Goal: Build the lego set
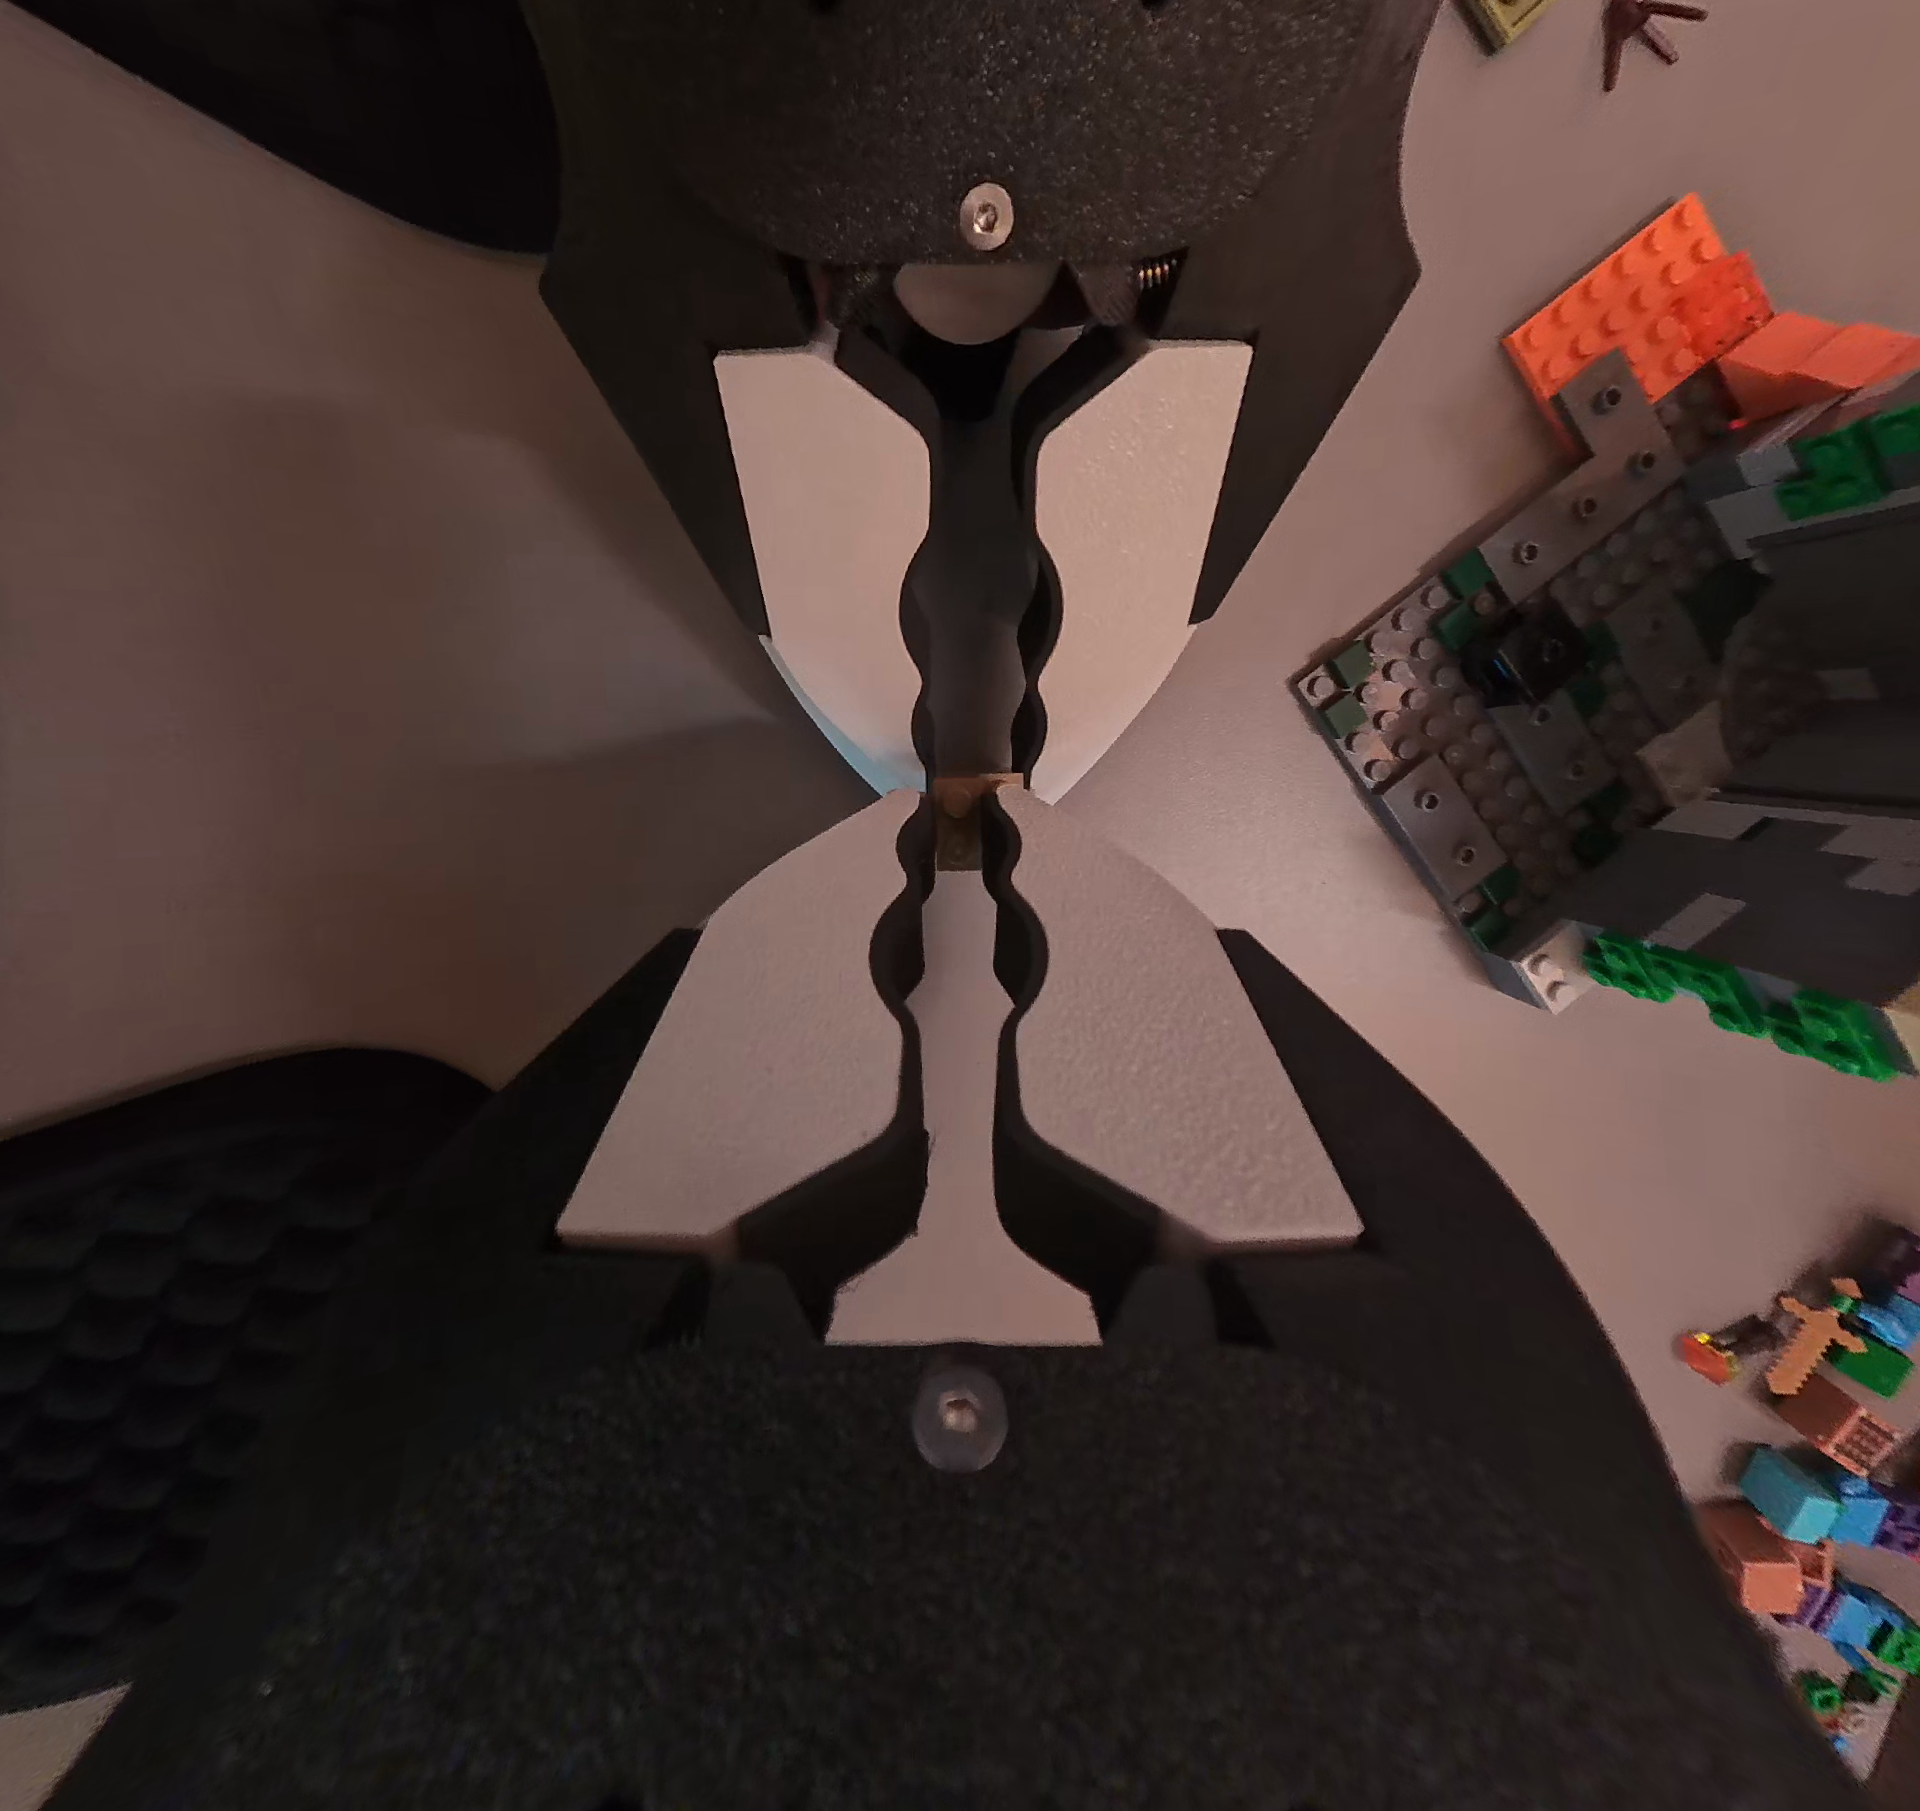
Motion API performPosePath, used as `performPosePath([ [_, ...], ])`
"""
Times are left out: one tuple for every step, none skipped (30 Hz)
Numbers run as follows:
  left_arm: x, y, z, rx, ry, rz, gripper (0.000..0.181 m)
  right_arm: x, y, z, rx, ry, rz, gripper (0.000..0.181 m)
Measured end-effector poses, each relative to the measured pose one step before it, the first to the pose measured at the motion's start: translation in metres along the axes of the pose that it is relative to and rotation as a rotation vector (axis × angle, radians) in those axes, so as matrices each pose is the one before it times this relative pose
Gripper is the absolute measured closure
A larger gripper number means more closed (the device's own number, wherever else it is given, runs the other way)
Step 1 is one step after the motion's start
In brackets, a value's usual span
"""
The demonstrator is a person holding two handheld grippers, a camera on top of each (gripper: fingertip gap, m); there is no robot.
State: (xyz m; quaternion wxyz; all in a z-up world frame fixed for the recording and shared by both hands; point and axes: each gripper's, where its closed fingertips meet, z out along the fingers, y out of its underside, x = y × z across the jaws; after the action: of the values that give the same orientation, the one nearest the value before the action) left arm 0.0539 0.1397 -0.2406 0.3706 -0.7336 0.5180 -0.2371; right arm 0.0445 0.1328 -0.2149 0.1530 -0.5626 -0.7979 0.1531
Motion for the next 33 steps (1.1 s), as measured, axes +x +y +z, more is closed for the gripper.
performPosePath([
  [-0.00002,0.00004,-0.00002,-0.0001,0.0008,-0.0014,0.164,0.00008,-0.00008,0.00009,0.0008,-0.003,0.0023,0.173],
  [0.0,0.00001,0.00014,0.0001,-0.0001,0.0003,0.164,-0.00003,-0.00007,-0.00005,0.0007,-0.0016,0.0001,0.173],
  [0.00004,0.00002,-0.00005,0.0001,-0.0006,0.001,0.164,-0.00016,0.00014,-0.00007,-0.0004,-0.0015,-0.001,0.173],
  [0.00006,-0.00006,0.00005,0.0001,-0.0001,0.0007,0.164,-0.00009,0.00019,-0.0001,-0.0014,-0.0014,-0.0012,0.172],
  [0.00004,0.00001,0.0,-0.0001,0.0002,-0.0002,0.164,-0.00003,0.00012,-0.00017,-0.0004,-0.0007,0.0,0.171],
  [-0.00006,0.00004,-0.00002,-0.0001,0.0007,-0.001,0.164,0.00006,-0.00002,-0.00031,0.0003,-0.0005,0.0007,0.171],
  [-0.00002,-0.00003,0.00005,-0.0001,0.0007,-0.0011,0.164,0.00014,-0.00017,-0.00056,0.0012,0.0001,0.0005,0.171],
  [-0.00007,0.00004,-0.00004,0.0,0.0003,-0.0004,0.164,0.00018,-0.00017,-0.00067,0.0015,0.0007,0.0007,0.17],
  [0.0001,0.00004,0.00011,0.0,-0.0001,0.0002,0.164,0.00043,-0.00014,-0.00068,0.0015,0.0021,0.001,0.17],
  [-0.00002,0.0,0.0,0.0,-0.0001,0.0,0.164,0.00061,-0.00024,-0.00075,0.0017,0.0036,0.0001,0.17],
  [0.0001,0.00002,-0.00003,0.0,0.0,0.0,0.164,0.0003,0.00009,-0.00049,0.0,0.0026,-0.0005,0.17],
  [-0.0001,0.00012,0.00002,0.0,0.0001,-0.0002,0.164,0.00012,-0.00004,-0.00044,-0.0001,0.0022,-0.0008,0.17],
  [0.00004,0.0,0.0,0.0,0.0002,-0.0002,0.164,0.00024,-0.0003,-0.00053,0.0022,0.004,-0.0012,0.17],
  [0.00001,-0.00001,0.0,0.0001,0.0,-0.0001,0.164,-0.00027,-0.0001,-0.00053,0.0004,0.0002,-0.0008,0.17],
  [0.00004,0.0,-0.00002,0.0001,-0.0002,0.0003,0.164,-0.00054,0.00024,-0.00048,-0.0014,-0.0021,0.0001,0.17],
  [0.00004,0.00009,0.00004,0.0001,-0.0003,0.0003,0.164,-0.00013,0.00023,-0.00047,-0.0006,0.0015,0.0005,0.17],
  [-0.00001,-0.00007,0.00008,0.0001,-0.0002,0.0002,0.164,0.00006,0.00034,-0.00041,-0.0009,0.0026,0.0009,0.169],
  [0.00005,0.00007,-0.0001,0.0,-0.0001,0.0,0.164,-0.00007,0.0005,-0.00036,-0.0009,0.0015,0.0015,0.169],
  [0.00005,-0.00006,0.00008,0.0,0.0,-0.0001,0.164,-0.00007,0.00015,-0.00019,0.002,0.0027,0.0007,0.169],
  [-0.00002,0.00007,0.00007,0.0001,-0.0001,0.0002,0.164,-0.00027,0.00015,-0.0002,0.0023,0.0017,0.0,0.169],
  [0.0,0.0,0.0,0.0,0.0,0.0,0.164,-0.00021,0.00022,-0.00004,0.0009,0.0025,-0.0001,0.169],
  [0.0,-0.00001,0.0,0.0001,0.0,-0.0001,0.164,-0.0001,0.00019,-0.00001,0.0014,0.0026,-0.0002,0.169],
  [0.00007,0.00001,-0.00003,0.0001,-0.0001,0.0001,0.164,-0.00006,-0.00006,-0.00009,0.0029,0.0024,0.0006,0.169],
  [0.00004,0.00009,0.00004,0.0001,-0.0002,0.0004,0.164,-0.00001,-0.00031,-0.00006,0.0041,0.0021,0.0012,0.169],
  [-0.00006,-0.00001,0.00001,0.0001,-0.0002,0.0004,0.164,0.00015,-0.00015,0.0001,0.0027,0.0017,0.0015,0.169],
  [0.00008,0.00001,-0.00003,0.0,-0.0001,0.0001,0.164,0.00005,0.00025,0.0002,-0.0003,0.0012,0.0007,0.169],
  [0.00005,-0.00006,0.00007,0.0,0.0,-0.0002,0.164,0.00013,0.0003,0.00039,-0.0008,0.0017,-0.0007,0.169],
  [0.0,0.0,0.0,0.0,0.0,0.0,0.164,0.00018,0.00007,0.00018,0.0005,0.0021,-0.0008,0.169],
  [0.0,-0.00001,0.00001,0.0001,0.0001,0.0002,0.164,0.00047,0.00018,0.00003,-0.0002,0.0033,0.0001,0.171],
  [0.00016,0.0,-0.00002,0.0002,0.0009,0.0007,0.164,0.00126,-0.00043,-0.00046,0.003,0.0096,-0.0019,0.173],
  [-0.00001,0.00009,-0.00011,-0.0001,-0.0006,-0.0001,0.164,0.00166,0.00019,-0.00136,-0.0002,0.0133,-0.002,0.173],
  [0.00001,0.00012,-0.00015,0.0,0.0002,-0.0007,0.164,0.00048,0.0026,-0.00333,-0.0119,0.0072,0.002,0.173],
  [0.00009,0.00018,-0.00023,-0.0001,0.0011,-0.0008,0.164,-0.00039,0.00514,-0.00575,-0.0144,0.002,0.0074,0.174],
])
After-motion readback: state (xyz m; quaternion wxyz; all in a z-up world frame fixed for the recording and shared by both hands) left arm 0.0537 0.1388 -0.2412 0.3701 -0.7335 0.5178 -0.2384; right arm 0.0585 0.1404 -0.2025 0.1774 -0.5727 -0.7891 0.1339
